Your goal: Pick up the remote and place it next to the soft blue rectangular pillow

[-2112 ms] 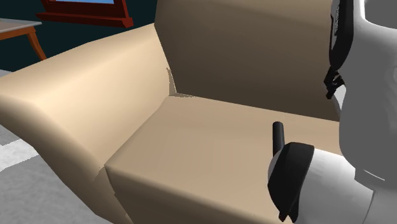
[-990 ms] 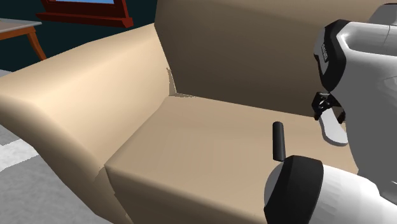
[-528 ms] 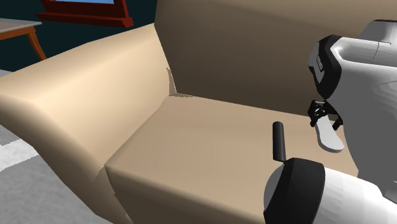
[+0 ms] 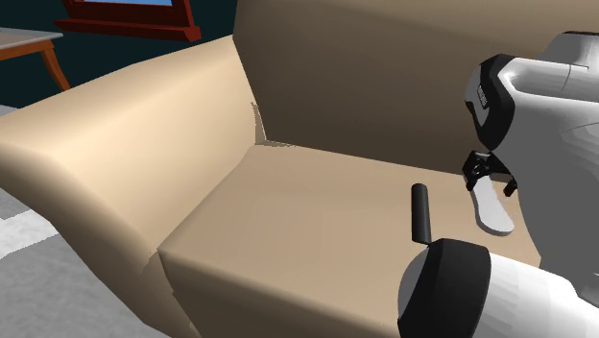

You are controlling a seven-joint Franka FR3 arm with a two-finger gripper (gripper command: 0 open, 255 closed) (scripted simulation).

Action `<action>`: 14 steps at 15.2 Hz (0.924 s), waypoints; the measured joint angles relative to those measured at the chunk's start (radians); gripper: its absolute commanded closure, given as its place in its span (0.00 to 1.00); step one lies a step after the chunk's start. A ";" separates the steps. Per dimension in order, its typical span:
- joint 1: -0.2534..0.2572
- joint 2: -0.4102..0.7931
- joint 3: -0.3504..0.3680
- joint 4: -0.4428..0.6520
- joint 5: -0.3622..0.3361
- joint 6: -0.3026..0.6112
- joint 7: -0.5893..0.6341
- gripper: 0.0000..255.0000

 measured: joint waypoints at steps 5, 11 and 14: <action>0.000 0.000 0.000 0.000 0.000 0.000 0.000 0.00; -0.005 0.035 -0.003 0.166 0.009 -0.131 -0.005 0.00; -0.006 0.036 -0.003 0.175 0.009 -0.139 -0.006 0.00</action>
